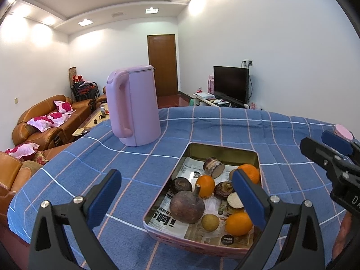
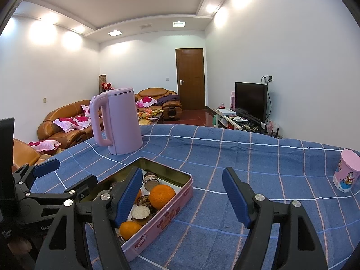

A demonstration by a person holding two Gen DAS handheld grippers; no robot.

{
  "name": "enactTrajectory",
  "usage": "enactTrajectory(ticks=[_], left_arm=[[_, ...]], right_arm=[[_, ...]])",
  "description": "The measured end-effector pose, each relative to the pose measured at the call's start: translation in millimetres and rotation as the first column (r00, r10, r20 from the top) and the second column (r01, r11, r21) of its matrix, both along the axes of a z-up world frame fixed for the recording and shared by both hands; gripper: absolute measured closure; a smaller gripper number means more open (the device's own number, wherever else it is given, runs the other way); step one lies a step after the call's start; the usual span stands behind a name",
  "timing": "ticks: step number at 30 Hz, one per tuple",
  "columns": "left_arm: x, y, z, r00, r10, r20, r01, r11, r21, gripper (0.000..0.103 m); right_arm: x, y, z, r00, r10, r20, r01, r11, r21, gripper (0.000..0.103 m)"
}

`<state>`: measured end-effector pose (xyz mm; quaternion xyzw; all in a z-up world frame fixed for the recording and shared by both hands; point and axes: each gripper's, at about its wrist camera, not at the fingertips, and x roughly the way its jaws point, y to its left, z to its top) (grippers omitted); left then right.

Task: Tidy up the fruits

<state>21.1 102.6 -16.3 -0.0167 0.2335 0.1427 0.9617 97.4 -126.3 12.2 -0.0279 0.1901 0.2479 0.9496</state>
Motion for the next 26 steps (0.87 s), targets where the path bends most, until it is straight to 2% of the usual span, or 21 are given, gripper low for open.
enactTrajectory(ticks=[11, 17, 26], left_arm=[[-8, -8, 11, 0.999, 0.014, 0.042, -0.015, 1.000, 0.026, 0.000], [-4, -5, 8, 0.999, 0.034, 0.022, -0.034, 0.999, 0.027, 0.000], [-6, -11, 8, 1.000, 0.016, 0.023, -0.017, 0.999, 0.048, 0.000]], right_arm=[[-2, -6, 1, 1.000, -0.011, 0.010, 0.011, 1.000, 0.008, 0.028], [-4, -7, 1, 1.000, -0.008, 0.015, 0.007, 1.000, 0.008, 0.028], [-6, -9, 0, 1.000, -0.010, 0.009, 0.010, 1.000, 0.004, 0.028]])
